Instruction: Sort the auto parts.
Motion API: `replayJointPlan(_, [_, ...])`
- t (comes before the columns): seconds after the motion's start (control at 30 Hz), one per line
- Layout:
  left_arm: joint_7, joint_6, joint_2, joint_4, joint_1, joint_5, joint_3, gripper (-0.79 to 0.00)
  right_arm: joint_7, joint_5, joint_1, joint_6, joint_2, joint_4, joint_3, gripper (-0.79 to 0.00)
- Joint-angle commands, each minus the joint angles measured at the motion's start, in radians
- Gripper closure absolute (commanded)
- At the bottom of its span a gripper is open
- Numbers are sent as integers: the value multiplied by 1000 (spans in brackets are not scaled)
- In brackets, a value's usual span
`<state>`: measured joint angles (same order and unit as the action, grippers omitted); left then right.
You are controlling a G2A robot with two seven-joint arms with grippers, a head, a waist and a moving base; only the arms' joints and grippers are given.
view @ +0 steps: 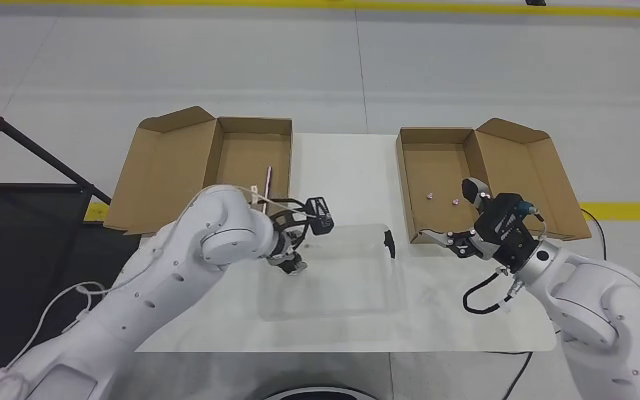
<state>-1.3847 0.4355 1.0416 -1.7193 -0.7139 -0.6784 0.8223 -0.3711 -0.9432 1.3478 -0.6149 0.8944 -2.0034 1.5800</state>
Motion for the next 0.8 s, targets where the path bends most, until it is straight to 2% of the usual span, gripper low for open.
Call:
replayJointPlan(0.0, [4, 3, -3, 14, 0, 6, 0, -483, 0, 0, 0, 0, 0, 0, 0, -785])
replayJointPlan(0.27, [22, 14, -2, 65, 2, -14, -29, -425, 0, 0, 0, 0, 0, 0, 0, -785])
replayJointPlan(0.3, [28, 12, 0, 72, 3, -13, -35, -391, 0, 0, 0, 0, 0, 0, 0, -785])
replayJointPlan(0.77, [70, -22, 28, 128, 40, -112, -119, -366, 0, 0, 0, 0, 0, 0, 0, -785])
